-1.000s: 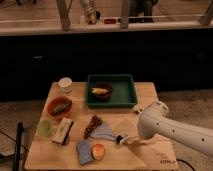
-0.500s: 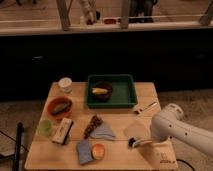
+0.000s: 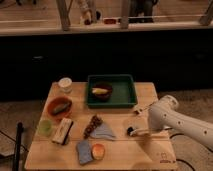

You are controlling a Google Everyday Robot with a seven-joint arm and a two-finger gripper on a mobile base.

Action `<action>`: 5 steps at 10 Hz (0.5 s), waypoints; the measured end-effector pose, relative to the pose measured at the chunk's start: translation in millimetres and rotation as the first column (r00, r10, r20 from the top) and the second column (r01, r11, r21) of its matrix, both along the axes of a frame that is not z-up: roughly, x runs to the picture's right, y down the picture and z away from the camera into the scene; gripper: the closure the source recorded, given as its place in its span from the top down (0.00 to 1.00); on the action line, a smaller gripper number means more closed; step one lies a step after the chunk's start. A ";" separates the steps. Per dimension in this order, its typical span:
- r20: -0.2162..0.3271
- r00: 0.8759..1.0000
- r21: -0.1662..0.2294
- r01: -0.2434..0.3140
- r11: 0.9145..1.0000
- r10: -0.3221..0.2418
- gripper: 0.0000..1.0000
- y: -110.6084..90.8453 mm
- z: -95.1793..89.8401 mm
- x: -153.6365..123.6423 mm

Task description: Wipe table surface with brush

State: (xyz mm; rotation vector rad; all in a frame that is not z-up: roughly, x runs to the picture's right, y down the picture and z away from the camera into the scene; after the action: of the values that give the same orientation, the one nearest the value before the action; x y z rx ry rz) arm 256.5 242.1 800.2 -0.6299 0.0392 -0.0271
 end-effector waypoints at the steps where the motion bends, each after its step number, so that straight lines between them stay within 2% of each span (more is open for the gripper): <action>1: 0.023 1.000 -0.001 0.007 1.000 -0.007 0.00 0.2 -0.5 -15.6; 3: 0.054 0.998 0.000 0.017 1.000 -0.017 0.00 3.7 -4.6 -31.3; 5: 0.072 0.997 0.003 0.020 1.000 -0.021 0.00 5.5 -8.4 -32.7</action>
State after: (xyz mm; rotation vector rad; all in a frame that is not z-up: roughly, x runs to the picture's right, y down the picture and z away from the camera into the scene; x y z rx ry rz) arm 223.8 247.6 791.8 -0.6254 -0.0240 -0.0696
